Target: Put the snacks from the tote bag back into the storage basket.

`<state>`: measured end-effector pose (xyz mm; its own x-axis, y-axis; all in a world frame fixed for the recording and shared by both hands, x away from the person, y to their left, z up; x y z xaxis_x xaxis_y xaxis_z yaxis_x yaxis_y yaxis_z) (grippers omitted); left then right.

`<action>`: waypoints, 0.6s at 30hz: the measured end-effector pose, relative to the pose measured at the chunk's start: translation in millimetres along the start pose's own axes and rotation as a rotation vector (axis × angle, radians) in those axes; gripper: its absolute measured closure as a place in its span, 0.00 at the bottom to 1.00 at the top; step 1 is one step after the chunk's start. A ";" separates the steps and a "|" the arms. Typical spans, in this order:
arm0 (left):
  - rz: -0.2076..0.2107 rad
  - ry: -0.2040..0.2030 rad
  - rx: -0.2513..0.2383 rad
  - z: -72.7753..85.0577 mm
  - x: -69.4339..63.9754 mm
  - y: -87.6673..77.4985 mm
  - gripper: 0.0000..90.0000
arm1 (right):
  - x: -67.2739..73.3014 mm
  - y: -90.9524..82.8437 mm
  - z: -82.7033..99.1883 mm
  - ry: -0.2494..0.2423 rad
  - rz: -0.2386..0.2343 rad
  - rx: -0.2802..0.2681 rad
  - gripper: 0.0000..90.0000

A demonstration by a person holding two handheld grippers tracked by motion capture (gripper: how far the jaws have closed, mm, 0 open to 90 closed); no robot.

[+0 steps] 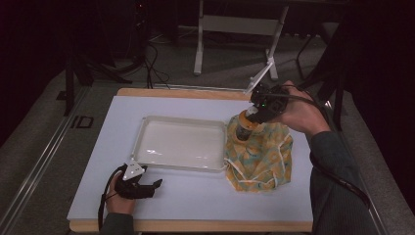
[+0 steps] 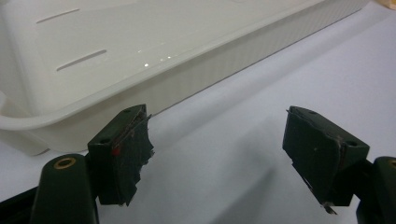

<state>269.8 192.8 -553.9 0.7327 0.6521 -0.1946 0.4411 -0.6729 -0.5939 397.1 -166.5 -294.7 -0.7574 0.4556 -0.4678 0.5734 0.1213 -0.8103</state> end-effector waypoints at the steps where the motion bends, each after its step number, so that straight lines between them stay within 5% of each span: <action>1: 0.000 0.000 0.000 0.0 0.0 0.0 0.26 | 1.3 -0.1 -1.7 -0.002 0.001 0.002 0.66; 18: 0.000 0.000 0.000 0.0 0.0 0.0 0.26 | 22.6 -1.0 -23.6 -0.043 -0.012 -0.029 0.66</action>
<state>269.8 192.8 -553.8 0.7330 0.6518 -0.1943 0.4409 -0.6729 -0.5940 386.8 -135.5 -296.1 -0.7767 0.4158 -0.4731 0.5723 0.1524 -0.8057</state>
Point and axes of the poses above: each handheld gripper's, and its own axes: y roughly forward along the jaws, z roughly out of its underside, x roughly to its left, the point moved 2 cm from there along y, roughly forward along the jaws, and after that the axes turned 15 degrees about z, right-handed, at the moved point
